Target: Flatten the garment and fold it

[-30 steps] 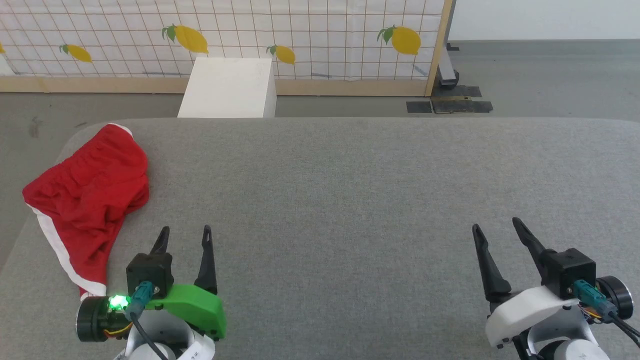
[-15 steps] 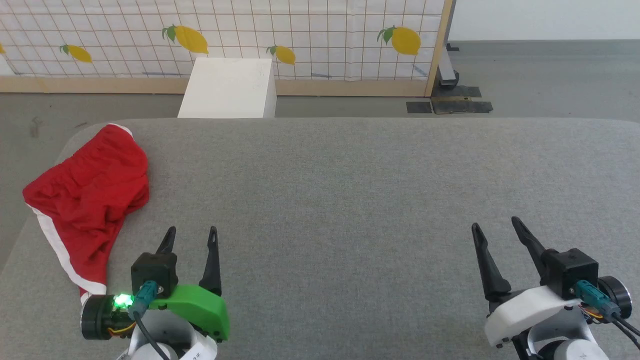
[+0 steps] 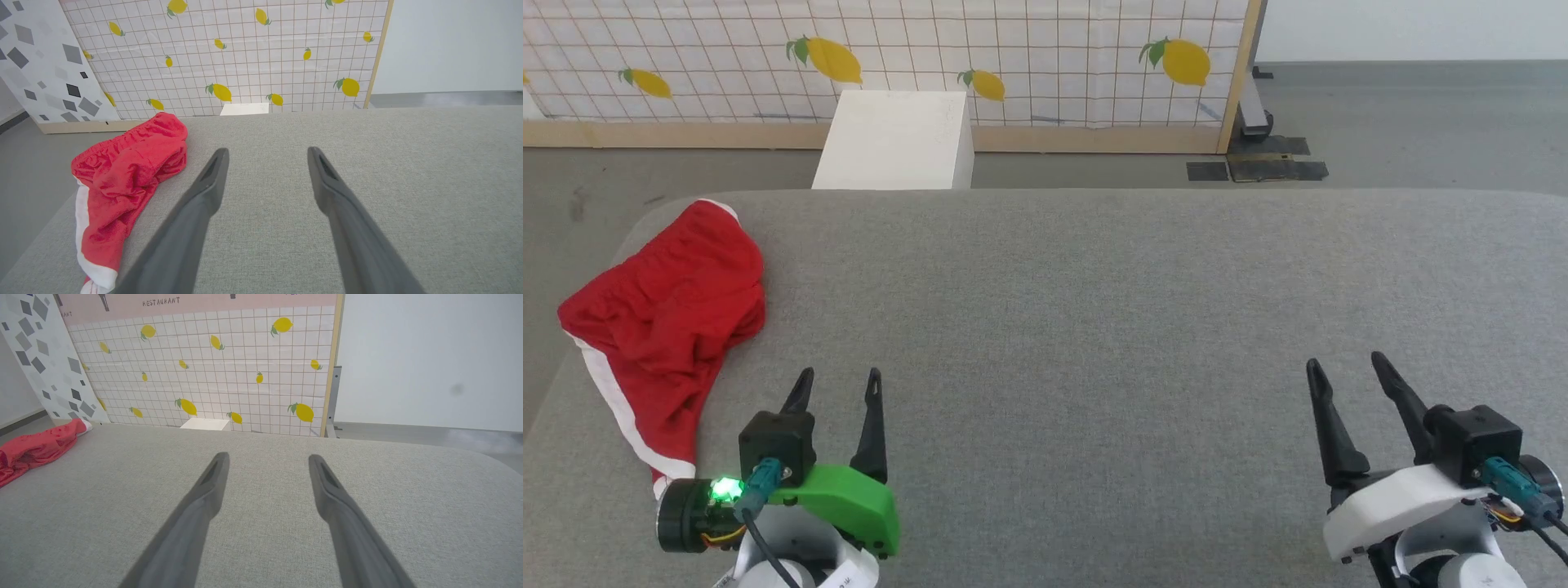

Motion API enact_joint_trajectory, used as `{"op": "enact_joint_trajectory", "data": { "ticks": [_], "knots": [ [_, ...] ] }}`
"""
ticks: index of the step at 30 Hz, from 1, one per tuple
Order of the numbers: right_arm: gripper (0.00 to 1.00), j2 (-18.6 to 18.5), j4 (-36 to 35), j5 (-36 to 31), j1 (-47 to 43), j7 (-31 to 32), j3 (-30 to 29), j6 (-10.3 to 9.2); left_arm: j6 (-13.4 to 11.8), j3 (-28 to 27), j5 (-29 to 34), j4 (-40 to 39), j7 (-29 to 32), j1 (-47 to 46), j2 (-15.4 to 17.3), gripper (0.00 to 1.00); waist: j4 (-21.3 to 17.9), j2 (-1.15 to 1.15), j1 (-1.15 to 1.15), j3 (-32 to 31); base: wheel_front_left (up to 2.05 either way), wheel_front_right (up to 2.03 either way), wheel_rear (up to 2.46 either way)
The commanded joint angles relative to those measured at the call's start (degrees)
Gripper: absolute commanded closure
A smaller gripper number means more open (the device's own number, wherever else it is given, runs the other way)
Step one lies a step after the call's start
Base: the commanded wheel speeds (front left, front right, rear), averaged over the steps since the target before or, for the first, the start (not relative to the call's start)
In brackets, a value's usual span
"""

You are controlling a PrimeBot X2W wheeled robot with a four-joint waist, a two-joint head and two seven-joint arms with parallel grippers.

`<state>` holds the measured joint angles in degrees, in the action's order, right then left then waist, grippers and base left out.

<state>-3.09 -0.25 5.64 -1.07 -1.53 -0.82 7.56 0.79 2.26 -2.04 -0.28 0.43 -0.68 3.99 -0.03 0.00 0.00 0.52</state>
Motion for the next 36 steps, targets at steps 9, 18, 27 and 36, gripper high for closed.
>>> {"op": "enact_joint_trajectory", "data": {
  "ticks": [9, 18, 27, 36],
  "knots": [
    [0.00, 0.1, -0.1, 0.4, 1.1, -0.4, 0.0, -0.04, 0.3, 0.6, -0.9, -0.1, 0.3, 0.4, 0.7, 0.00, 0.1, 0.00, 0.00, 0.1, 0.00, 0.00, 0.00],
    [0.00, 0.1, 0.2, -0.6, 1.1, -0.1, 0.4, -0.04, 0.4, 1.2, -1.9, 0.5, 1.4, 0.6, 1.0, 0.00, 0.2, 0.00, 0.00, 0.0, 0.00, 0.00, 0.00],
    [0.00, 0.1, 0.1, -0.2, 1.3, -0.3, 0.3, -0.05, 0.7, 2.1, -2.6, 0.9, 2.5, 0.8, 1.5, 0.00, 0.2, 0.00, 0.00, -0.1, 0.00, 0.00, 0.00],
    [0.00, 0.2, -0.3, 0.5, 1.5, -1.4, 0.1, -0.05, -0.1, 2.2, -2.9, 0.0, 0.5, 0.6, 1.9, 0.00, 0.2, 0.00, 0.00, -0.3, 0.00, 0.00, 0.00]
  ]
}}
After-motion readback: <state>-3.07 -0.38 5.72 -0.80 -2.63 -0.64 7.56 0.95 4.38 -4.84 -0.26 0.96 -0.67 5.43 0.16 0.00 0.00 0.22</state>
